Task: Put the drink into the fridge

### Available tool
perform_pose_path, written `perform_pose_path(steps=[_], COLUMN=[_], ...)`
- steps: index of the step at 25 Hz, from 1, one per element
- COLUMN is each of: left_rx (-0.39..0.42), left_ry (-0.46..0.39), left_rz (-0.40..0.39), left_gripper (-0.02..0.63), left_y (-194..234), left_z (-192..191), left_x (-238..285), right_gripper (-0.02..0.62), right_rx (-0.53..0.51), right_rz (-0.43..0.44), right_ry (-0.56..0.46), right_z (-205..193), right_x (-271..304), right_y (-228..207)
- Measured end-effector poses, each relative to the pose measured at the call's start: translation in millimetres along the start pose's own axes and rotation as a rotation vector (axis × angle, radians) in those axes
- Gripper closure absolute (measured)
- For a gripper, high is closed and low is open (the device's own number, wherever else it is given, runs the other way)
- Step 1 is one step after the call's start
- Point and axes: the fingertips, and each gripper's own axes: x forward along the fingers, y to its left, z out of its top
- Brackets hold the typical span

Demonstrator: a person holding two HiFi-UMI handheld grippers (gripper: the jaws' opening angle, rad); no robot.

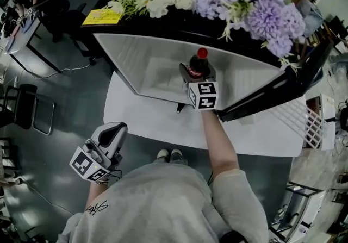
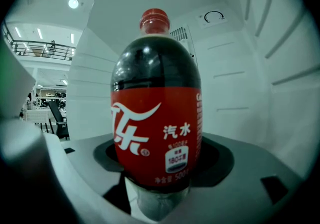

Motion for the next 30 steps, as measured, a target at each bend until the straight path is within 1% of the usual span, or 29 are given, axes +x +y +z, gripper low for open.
perform_pose_path(steps=[3, 6, 13, 19, 25, 30], left_rx=[0.003, 0.006, 0.005, 0.0, 0.002, 0.005], left_ry=[-0.003, -0.006, -0.007, -0.007, -0.01, -0.013], left_rz=[-0.004, -0.008, -0.027, -0.06, -0.103, -0.134], left_gripper=[0.603, 0.603, 0.603, 0.603, 0.603, 0.603], left_y=[0, 0, 1, 0, -6, -12], left_z=[2, 4, 4, 4, 4, 5], left_x=[0, 0, 4, 12, 24, 32], right_gripper=[0.281, 0.281, 0.281, 0.281, 0.281, 0.281], right_rx=[0.013, 0.003, 0.021, 0.033, -0.002, 0.004], right_rz=[0.001, -0.005, -0.027, -0.03, -0.036, -0.03], right_ry=[0.03, 0.057, 0.055, 0.039, -0.002, -0.021], right_z=[-5, -12, -10, -8, 2, 9], right_x=[0, -2, -13, -33, -54, -68], right_y=[1, 2, -2, 0, 4, 7])
